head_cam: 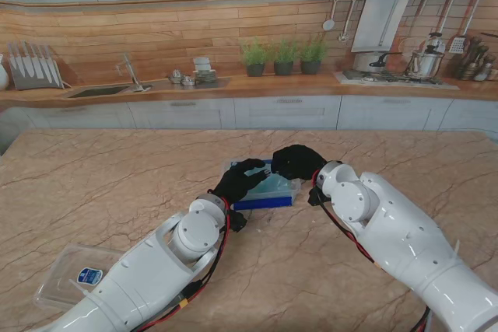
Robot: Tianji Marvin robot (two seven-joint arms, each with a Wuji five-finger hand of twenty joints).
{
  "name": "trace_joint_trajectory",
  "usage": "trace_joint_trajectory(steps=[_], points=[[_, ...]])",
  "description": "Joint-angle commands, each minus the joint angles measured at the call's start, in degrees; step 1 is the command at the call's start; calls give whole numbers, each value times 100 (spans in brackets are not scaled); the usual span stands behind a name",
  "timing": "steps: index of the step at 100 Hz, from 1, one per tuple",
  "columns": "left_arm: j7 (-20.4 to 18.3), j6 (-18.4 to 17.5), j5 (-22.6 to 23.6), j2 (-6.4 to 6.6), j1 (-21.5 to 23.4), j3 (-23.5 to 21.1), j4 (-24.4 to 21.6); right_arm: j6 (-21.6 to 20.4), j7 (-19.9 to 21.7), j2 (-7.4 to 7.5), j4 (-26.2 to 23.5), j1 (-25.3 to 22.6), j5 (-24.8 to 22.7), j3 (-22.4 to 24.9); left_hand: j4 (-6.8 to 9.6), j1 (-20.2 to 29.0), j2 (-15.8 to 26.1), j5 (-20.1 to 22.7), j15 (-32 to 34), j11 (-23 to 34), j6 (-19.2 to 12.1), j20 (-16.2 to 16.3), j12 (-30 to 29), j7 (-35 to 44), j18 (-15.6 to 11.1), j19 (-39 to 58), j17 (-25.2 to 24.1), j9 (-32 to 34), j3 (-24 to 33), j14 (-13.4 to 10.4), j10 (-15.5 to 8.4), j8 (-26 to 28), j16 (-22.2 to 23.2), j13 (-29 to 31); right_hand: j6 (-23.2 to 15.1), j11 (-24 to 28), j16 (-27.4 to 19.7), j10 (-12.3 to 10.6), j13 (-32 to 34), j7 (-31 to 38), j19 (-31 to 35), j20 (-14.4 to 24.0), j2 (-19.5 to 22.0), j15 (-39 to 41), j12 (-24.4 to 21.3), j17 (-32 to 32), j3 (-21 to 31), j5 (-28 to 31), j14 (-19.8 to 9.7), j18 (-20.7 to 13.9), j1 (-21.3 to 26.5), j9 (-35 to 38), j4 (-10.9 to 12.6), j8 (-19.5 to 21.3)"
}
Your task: Fold the bubble film and place it into the plastic crate
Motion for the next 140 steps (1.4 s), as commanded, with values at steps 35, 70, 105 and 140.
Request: trace_joint_trajectory(steps=[35, 70, 105, 140], points=[[24, -34, -109, -54, 61, -72, -12, 131, 94, -236, 506, 411, 363, -609, 139, 100, 316, 142, -15, 103, 45, -19, 61, -191, -295, -45, -93, -184, -257, -244, -182, -118, -63, -269, 437, -343, -661, 119, -475, -1011, -69, -1032, 19, -360, -159, -10, 711, 445, 168, -79, 414, -479, 146, 399], [37, 60, -233, -90, 49, -86, 14, 279, 50, -499, 1312, 948, 616, -1375, 144, 135, 343, 126, -37, 98, 35, -45, 58, -196, -294, -89, -134, -206, -335, -221, -178, -135, -81, -330, 472, -320, -713, 63, -645, -552, 23, -1256, -224, -188, -149, -296, 258, 188, 118, -141, 357, -535, -156, 97], [67, 91, -318, -125, 29, -103, 85, 490, 156, -662, 1796, 1354, 509, -2106, 149, 156, 373, 123, -52, 98, 21, -63, 56, -187, -285, -117, -163, -209, -402, -228, -190, -135, -89, -361, 482, -227, -541, 12, -655, -429, 82, -1121, -477, -71, -107, -361, 382, 268, 96, -205, 470, -500, -179, 1], [42, 105, -359, -127, 22, -114, 103, 714, 165, -684, 1831, 1410, 359, -2330, 152, 166, 394, 112, -85, 83, -92, -74, 47, -168, -125, -136, -216, -206, -468, -252, -229, -117, -74, -396, 222, -216, -365, -70, -511, -361, 169, -964, -557, 16, -118, -302, 531, 461, 65, -160, 535, -288, -352, 60]])
